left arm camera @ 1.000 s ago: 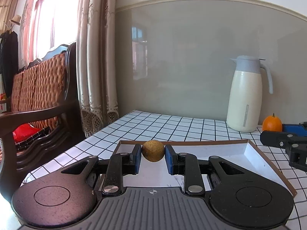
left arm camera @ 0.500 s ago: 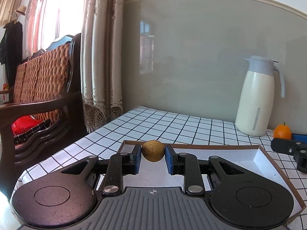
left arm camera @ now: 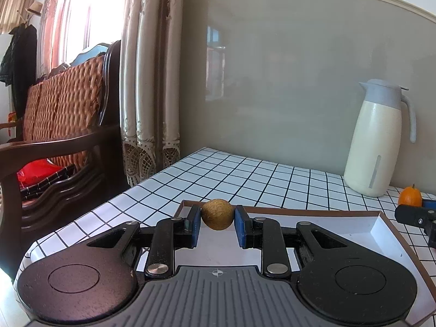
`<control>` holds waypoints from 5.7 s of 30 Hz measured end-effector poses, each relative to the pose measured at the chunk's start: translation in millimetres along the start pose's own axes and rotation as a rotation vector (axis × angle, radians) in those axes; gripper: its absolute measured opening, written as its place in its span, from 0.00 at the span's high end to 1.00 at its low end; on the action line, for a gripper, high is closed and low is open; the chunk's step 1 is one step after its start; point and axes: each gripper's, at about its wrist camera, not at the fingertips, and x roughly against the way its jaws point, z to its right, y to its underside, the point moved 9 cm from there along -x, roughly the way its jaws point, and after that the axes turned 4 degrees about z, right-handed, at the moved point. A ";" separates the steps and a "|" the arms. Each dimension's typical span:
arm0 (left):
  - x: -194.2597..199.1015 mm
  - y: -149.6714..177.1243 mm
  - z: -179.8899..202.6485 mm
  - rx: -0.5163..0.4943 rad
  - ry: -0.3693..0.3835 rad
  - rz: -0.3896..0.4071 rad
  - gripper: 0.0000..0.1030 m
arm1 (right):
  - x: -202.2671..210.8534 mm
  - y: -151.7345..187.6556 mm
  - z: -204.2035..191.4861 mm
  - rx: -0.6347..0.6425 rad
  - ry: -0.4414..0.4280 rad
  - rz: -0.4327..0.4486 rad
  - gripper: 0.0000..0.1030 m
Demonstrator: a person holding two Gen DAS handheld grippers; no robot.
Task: Organize fruits
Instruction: 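Carry the brown fruit in the left tool and the orange in the right tool over the box, then open the left tool dropping the brown fruit while the right tool releases the orange into the box, then withdraw both open tools from the box toward the remaining oranges, then close the left tool on an orange while the right tool closes on another orange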
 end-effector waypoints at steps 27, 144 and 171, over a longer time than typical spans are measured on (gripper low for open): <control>2.2 -3.6 -16.2 -0.013 -0.092 0.067 0.00 | -18.4 -5.3 11.1 -0.046 0.073 0.067 0.06; 30.3 83.1 386.2 -0.272 0.463 -0.146 0.22 | 76.9 136.5 301.2 -0.236 0.492 -0.268 0.45; 12.5 91.5 404.6 -0.279 0.489 -0.216 0.64 | 77.1 133.7 298.3 -0.295 0.431 -0.248 0.77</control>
